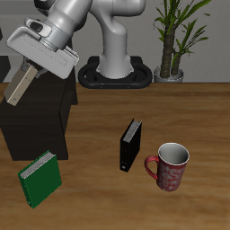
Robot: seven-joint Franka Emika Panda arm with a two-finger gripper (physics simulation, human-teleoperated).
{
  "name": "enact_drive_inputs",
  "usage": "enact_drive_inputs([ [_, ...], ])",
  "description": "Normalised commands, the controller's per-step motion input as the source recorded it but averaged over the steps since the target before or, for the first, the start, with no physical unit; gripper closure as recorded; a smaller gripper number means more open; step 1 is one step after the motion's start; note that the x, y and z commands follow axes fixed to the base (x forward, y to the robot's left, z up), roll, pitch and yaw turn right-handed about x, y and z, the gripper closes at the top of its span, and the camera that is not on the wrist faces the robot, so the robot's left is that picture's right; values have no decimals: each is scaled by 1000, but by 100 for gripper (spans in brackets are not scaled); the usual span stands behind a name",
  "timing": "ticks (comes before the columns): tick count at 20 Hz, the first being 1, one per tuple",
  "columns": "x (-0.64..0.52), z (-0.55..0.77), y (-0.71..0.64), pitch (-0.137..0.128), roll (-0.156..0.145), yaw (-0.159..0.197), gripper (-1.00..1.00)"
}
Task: Place the yellow book flat on top of the shelf
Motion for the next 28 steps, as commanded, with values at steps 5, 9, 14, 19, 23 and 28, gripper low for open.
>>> enact_drive_inputs([
  [5,123,-615,-82,106,-19,15,100],
  [9,125,-656,116,236,106,-63,-100],
  [14,17,-149,166,89,52,-64,-100],
  [19,-63,165,307,10,88,-41,-100],
  [23,-103,238,369,-14,92,-36,-100],
  [28,-153,190,423,-13,120,-38,-100],
])
